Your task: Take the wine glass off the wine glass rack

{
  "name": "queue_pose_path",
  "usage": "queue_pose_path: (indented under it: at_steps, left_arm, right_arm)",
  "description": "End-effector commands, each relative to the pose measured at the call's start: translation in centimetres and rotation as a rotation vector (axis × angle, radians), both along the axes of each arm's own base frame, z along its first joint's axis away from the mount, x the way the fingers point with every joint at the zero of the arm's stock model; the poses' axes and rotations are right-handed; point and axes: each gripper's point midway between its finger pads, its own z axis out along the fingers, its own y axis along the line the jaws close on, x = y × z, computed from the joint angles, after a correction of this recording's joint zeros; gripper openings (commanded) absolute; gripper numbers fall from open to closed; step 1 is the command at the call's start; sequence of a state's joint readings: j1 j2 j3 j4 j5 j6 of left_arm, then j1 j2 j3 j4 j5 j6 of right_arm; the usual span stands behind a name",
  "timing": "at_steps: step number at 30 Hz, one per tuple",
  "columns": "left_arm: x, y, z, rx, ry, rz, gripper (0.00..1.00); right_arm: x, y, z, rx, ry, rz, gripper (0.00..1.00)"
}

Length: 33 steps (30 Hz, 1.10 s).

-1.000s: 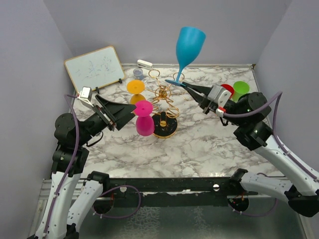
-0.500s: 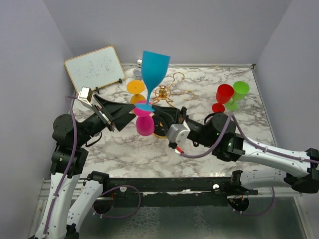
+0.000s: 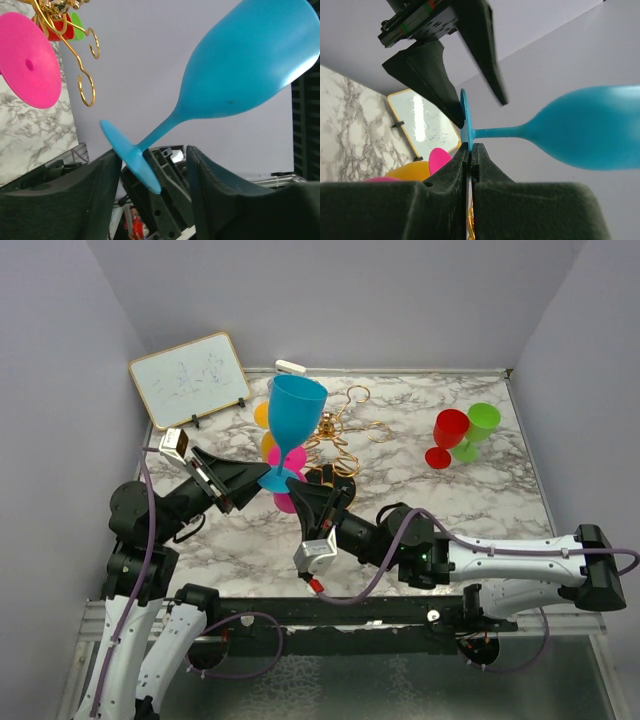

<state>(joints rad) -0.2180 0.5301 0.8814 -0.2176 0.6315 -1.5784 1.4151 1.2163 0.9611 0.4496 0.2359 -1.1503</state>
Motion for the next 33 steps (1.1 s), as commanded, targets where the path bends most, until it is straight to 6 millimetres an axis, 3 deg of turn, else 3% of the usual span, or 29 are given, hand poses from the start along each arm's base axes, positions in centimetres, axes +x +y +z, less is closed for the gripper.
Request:
queue_pose_path:
  at_steps: [1, 4, 5, 7, 12, 20, 25, 28, 29, 30, 33]
  left_arm:
    - [-0.5, 0.1, 0.8, -0.051, 0.016, -0.008, 0.31]
    - [-0.6, 0.1, 1.0, -0.049, 0.006, -0.010, 0.04]
    - [-0.6, 0.1, 0.9, -0.048, 0.003, -0.011, 0.00]
    - [-0.6, 0.1, 1.0, -0.044, -0.009, -0.008, 0.00]
    - [-0.3, 0.4, 1.2, -0.010, -0.070, 0.030, 0.00]
    - [1.0, 3.2, 1.5, 0.221, -0.280, 0.267, 0.00]
    - [0.7, 5.7, 1.0, 0.370, -0.383, 0.418, 0.00]
    - [0.2, 7.2, -0.2, 0.463, -0.421, 0.492, 0.00]
    - [0.0, 7.6, -0.6, 0.494, -0.432, 0.507, 0.00]
    - [-0.1, 7.9, -1.2, 0.520, -0.437, 0.520, 0.00]
    - [-0.4, 8.2, -2.3, 0.567, -0.464, 0.526, 0.00]
  right_arm:
    - [-0.2, -0.4, 1.4, 0.064, -0.086, -0.065, 0.01]
    - [-0.4, -0.5, 1.3, 0.070, -0.105, -0.082, 0.01]
    - [-0.4, -0.7, 1.3, 0.073, -0.109, -0.090, 0.01]
    - [-0.4, -1.3, 1.4, 0.084, -0.106, -0.110, 0.05]
    - [-0.1, -4.0, 2.1, 0.124, -0.028, -0.171, 0.33]
    - [-0.2, -10.0, 2.0, 0.158, 0.356, -0.177, 0.41]
    - [1.4, -12.7, 2.1, 0.230, 0.577, -0.348, 0.33]
    - [1.5, -13.6, 2.5, 0.268, 0.717, -0.395, 0.14]
    - [1.4, -13.9, 3.1, 0.297, 0.763, -0.401, 0.04]
    - [1.3, -14.2, 3.3, 0.317, 0.813, -0.406, 0.02]
    - [0.1, -14.7, 5.9, 0.379, 0.959, -0.321, 0.01]
